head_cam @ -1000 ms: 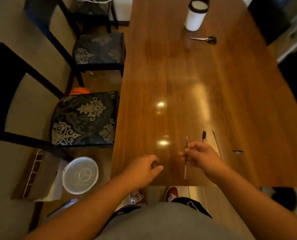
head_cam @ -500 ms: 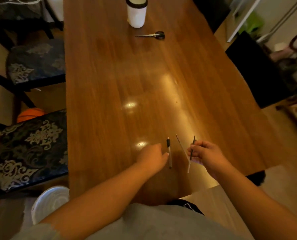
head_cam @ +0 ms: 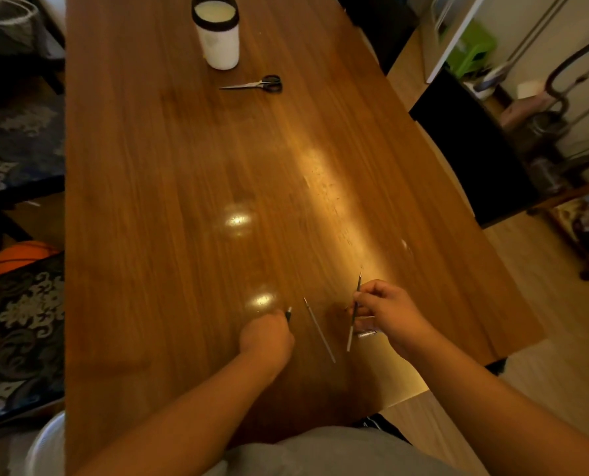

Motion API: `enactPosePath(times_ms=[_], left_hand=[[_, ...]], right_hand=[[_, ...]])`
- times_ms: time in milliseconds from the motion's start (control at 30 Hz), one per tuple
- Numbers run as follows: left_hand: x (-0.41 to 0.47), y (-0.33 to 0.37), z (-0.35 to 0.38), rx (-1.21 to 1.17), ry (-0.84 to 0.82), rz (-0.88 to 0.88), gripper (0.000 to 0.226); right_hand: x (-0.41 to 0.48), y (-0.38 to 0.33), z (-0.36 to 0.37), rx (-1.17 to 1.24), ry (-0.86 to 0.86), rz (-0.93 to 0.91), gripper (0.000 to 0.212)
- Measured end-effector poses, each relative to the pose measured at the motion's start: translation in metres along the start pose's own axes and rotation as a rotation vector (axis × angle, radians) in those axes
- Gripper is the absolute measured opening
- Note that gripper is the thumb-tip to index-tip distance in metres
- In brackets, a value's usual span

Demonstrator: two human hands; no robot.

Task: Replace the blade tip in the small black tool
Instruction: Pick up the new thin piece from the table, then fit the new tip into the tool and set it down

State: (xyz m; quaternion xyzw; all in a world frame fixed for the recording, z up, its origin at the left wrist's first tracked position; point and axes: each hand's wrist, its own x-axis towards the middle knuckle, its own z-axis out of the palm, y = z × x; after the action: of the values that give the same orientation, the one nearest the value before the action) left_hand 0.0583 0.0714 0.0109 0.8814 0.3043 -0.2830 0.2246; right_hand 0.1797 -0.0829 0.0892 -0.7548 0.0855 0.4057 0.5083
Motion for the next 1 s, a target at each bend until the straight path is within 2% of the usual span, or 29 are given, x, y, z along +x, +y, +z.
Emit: enactPosePath(times_ms=[167, 333, 467, 667, 1000], left_hand=[[-0.025, -0.020, -0.010, -0.165, 0.014, 0.171, 0.019], [-0.071, -0.045, -0.022, -0.631, 0.120, 0.282, 0.003], [-0.109, -0.075, -0.033, -0.858, 0.133, 0.304, 0.022], [-0.161, -0.120, -0.041, -0.990, 0.166, 0.363, 0.024], [-0.204, -0.163, -0.039, -0.978, 0.202, 0.453, 0.026]], right_hand=[[-0.009, -0.009, 0.011, 0.010, -0.012, -0.071, 0.005], [-0.039, -0.024, 0.039, 0.108, -0.048, -0.201, 0.007], [-0.070, -0.033, 0.069, 0.226, -0.088, -0.262, 0.013], [-0.105, -0.037, 0.116, 0.364, -0.192, -0.321, 0.014], [-0.141, -0.030, 0.154, 0.401, -0.229, -0.391, 0.015]])
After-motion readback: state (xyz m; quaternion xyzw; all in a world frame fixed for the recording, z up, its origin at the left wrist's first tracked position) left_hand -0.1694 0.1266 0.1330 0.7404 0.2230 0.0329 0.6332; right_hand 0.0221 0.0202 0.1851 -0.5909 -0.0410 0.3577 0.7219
